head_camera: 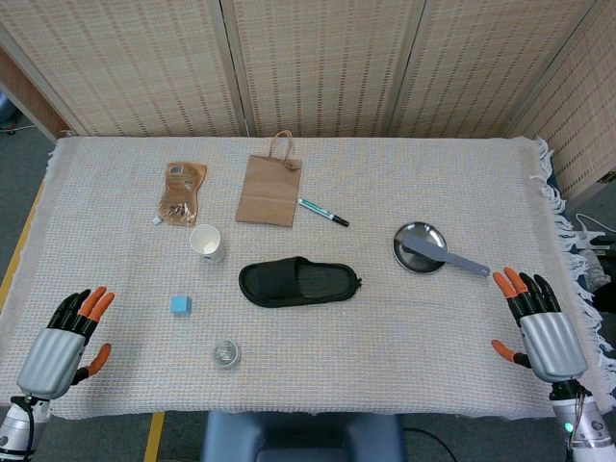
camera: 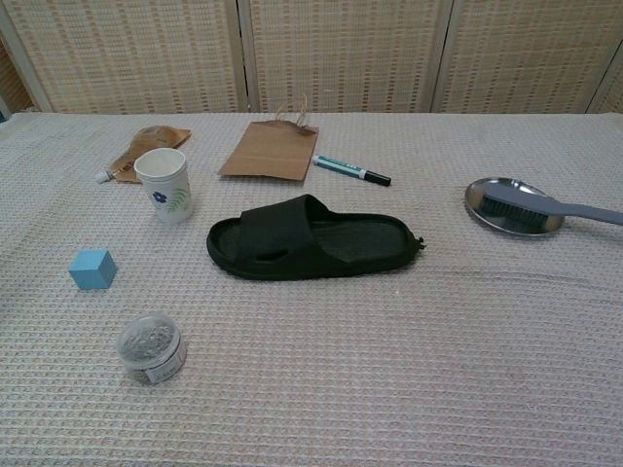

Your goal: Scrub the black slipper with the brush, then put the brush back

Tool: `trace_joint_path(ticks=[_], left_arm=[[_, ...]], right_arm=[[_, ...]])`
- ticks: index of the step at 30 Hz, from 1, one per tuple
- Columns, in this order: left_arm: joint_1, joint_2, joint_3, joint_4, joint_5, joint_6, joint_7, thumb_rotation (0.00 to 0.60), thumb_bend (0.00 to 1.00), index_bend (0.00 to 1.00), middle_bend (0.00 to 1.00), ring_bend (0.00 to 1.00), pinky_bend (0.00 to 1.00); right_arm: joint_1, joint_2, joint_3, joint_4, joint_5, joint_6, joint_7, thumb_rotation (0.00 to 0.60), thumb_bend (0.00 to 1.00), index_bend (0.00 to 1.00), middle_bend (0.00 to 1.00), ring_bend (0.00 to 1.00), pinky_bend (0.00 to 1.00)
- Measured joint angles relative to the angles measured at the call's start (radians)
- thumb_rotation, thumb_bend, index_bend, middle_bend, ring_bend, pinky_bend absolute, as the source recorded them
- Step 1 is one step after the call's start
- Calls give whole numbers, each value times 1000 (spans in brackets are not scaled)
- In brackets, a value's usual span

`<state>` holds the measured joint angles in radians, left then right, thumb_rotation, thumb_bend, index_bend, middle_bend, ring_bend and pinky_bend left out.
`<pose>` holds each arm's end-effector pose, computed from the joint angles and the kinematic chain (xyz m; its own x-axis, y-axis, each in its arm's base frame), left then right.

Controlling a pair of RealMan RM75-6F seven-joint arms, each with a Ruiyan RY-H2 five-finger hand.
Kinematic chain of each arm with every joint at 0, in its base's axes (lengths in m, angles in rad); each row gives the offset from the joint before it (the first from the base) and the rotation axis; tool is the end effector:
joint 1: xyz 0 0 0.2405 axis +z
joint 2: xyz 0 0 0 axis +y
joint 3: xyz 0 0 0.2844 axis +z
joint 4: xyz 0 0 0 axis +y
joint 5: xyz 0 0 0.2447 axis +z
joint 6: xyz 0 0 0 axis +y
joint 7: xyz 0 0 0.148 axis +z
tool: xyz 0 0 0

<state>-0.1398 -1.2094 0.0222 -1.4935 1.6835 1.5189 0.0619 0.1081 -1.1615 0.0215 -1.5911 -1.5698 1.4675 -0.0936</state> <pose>-0.3361 0.1899 0.1025 0.4884 -0.0016 0.8726 0.8472 -0.2389 -0.4746 -0.3398 -0.1905 0.1162 0.4688 -0.0310 0.8827 -0.8800 -0.1026 0.4638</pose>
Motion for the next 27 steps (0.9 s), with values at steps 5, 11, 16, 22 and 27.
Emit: trace_joint_path(ticks=[5,11,16,22,27], left_arm=[[0,-6,4,6,6,-4,-10,600,409,0,0,0,83],[-5,0,3,6,8,-3,-31,600,408,0,0,0,83],[-14,1,5,5,1,-23,-37,600,409,0,0,0,84],[-14,7,5,3,-11,-27,-47,600,410,0,0,0,85],[-14,16,5,-5,-28,-40,-57,600,412,0,0,0,85]], right_arm=[[1,-16,10,-7,36,-33,-11,600,52,0,0,0,0],[38,-102,60,3,101,-70,-67,600,51,0,10,0,0],[128,-190,128,33,197,-171,-176,600,63,47,83,0,0],[249,-343,220,137,323,-244,-300,600,136,184,184,48,45],[320,-424,273,226,426,-288,-387,600,135,188,187,52,51]])
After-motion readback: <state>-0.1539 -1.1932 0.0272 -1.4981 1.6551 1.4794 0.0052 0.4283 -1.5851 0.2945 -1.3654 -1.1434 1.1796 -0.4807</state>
